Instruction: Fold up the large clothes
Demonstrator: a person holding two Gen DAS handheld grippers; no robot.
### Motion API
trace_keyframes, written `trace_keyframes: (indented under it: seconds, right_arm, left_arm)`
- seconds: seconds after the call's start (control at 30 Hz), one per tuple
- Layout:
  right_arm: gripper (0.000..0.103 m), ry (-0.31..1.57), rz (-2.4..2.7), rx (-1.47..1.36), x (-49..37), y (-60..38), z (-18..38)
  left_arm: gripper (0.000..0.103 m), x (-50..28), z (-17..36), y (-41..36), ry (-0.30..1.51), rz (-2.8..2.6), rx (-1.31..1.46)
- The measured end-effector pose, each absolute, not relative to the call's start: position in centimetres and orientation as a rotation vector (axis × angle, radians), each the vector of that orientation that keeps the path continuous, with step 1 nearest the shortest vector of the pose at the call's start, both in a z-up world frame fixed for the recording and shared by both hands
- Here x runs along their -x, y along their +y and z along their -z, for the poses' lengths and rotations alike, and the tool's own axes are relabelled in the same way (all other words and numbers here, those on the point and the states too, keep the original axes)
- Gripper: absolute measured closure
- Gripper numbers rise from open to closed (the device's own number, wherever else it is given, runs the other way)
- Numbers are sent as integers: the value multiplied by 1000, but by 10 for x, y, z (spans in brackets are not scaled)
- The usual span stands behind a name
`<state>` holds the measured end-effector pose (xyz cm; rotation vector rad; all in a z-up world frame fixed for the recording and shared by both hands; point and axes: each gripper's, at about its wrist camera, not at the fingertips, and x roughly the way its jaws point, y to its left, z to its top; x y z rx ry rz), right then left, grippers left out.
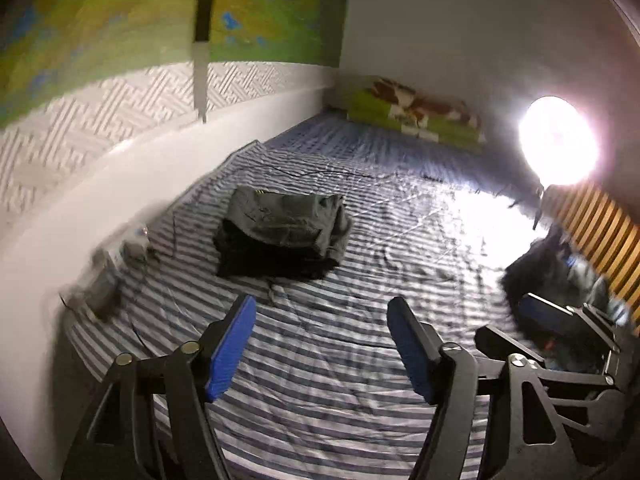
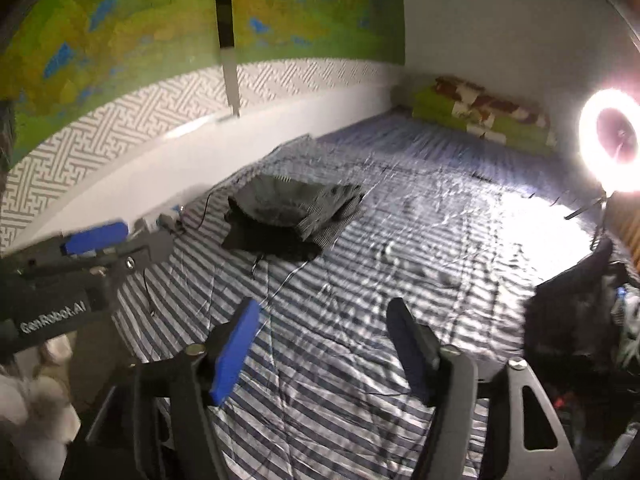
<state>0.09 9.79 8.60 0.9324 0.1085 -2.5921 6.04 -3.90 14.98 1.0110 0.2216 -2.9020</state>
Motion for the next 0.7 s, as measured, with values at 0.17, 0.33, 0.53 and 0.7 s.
trace_keyframes:
  seconds: [0.17, 0.33, 0.53, 0.7]
  right_arm:
    - [33, 84, 2626, -908, -21, 107, -86]
    - [33, 137, 2651, -907, -27, 102, -78]
    - [33, 94, 2663, -913, -20, 104, -72]
    - [32, 128, 2664, -902, -15, 96, -67]
  left_arm:
    - [29, -66, -131, -34, 213, 2852, -1022]
    - [28, -64, -109, -25, 116, 2829, -1085]
    - [24, -59, -109, -24, 98, 2835, -1077]
    - [21, -55, -112, -21, 54, 2841, -1048]
